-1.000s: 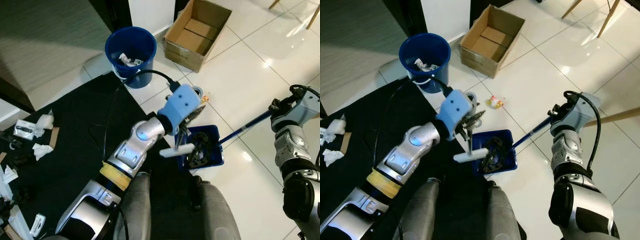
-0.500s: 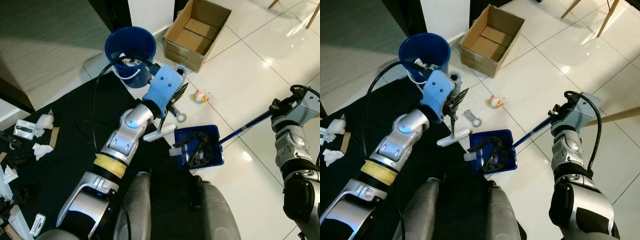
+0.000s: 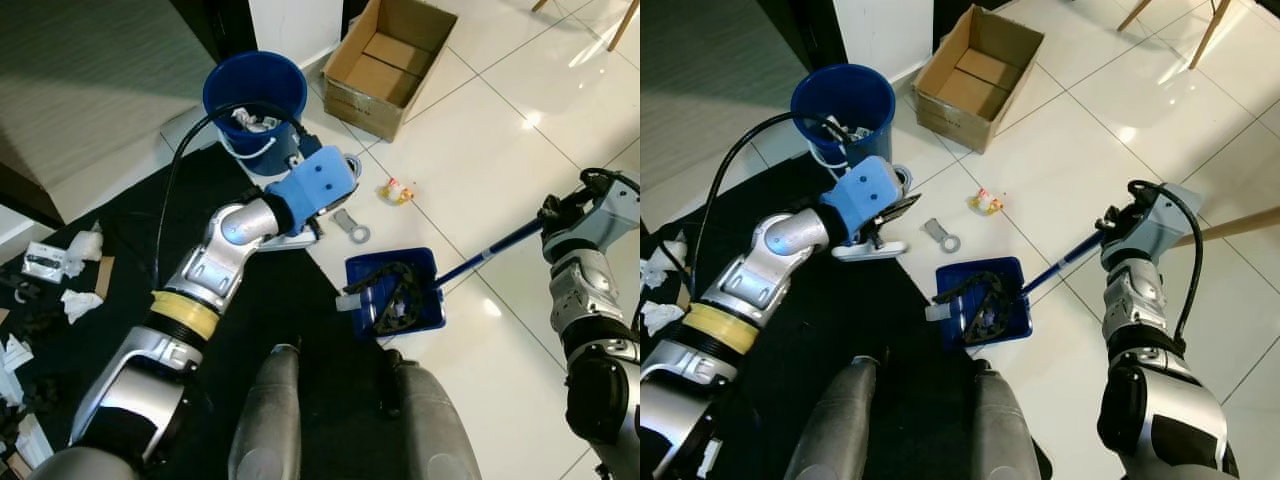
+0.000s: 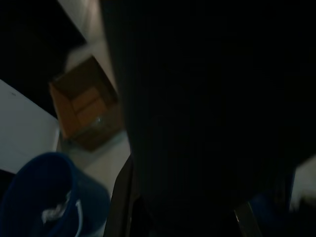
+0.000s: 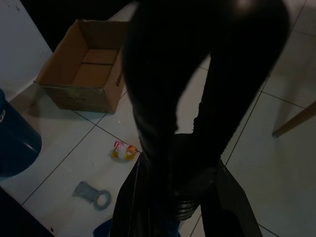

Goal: Sweep floor

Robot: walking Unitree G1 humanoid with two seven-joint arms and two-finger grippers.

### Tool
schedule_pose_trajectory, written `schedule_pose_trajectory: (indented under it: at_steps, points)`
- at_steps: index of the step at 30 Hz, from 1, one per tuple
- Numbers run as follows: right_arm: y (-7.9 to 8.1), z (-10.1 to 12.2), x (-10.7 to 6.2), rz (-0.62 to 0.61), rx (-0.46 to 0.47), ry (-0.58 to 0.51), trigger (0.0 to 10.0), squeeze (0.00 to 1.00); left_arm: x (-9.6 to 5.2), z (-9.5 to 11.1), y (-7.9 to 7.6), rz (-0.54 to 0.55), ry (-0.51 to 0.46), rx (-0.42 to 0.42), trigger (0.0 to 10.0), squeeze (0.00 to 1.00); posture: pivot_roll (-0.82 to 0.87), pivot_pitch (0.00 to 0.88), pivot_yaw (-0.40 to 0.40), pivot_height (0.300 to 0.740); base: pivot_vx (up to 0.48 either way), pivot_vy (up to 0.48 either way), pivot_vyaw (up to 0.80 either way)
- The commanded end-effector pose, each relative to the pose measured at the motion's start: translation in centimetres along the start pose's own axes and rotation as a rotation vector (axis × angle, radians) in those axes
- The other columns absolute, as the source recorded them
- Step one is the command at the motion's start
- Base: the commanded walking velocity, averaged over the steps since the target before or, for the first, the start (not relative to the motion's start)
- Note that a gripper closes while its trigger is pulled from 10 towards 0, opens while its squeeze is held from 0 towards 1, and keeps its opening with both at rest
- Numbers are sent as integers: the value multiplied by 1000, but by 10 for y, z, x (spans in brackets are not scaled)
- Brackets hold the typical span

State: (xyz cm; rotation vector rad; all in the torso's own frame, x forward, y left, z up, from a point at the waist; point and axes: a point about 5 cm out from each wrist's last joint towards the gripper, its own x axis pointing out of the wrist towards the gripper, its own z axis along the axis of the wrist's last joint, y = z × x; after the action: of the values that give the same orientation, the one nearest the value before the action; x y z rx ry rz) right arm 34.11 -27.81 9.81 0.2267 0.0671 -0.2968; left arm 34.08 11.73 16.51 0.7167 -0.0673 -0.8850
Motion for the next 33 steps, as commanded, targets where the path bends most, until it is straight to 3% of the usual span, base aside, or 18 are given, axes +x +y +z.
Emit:
schedule_pose_trajectory:
  at_steps: [1, 10, 18, 23, 27, 31, 33]
  points:
    - [-3, -33, -12, -14, 28, 132, 10000, 0, 0, -2, -9, -73, 6, 46, 10000, 0, 104, 299, -8, 740, 0, 0, 0]
    - [-4, -33, -13, -15, 27, 132, 10000, 0, -12, -23, -31, -196, 95, 68, 10000, 0, 106, 295, -9, 740, 0, 0, 0]
    - [-3, -33, -12, -13, 28, 134, 10000, 0, -1, -14, -59, -260, 42, -5, 10000, 0, 105, 298, -10, 740, 0, 0, 0]
    - [-1, -33, -12, -11, 31, 132, 10000, 0, 16, 11, -82, -301, -64, -97, 10000, 0, 104, 295, -5, 740, 0, 0, 0]
    - [-1, -33, -12, -11, 31, 132, 10000, 0, 27, 29, -86, -278, -138, -184, 10000, 0, 105, 295, -3, 740, 0, 0, 0]
    - [-1, -33, -12, -13, 32, 132, 10000, 0, 44, 68, -83, -225, -282, -343, 10000, 0, 107, 292, 1, 740, 0, 0, 0]
    - [-1, -34, -12, -14, 32, 132, 10000, 0, 47, 74, -82, -215, -305, -359, 10000, 0, 107, 292, 1, 740, 0, 0, 0]
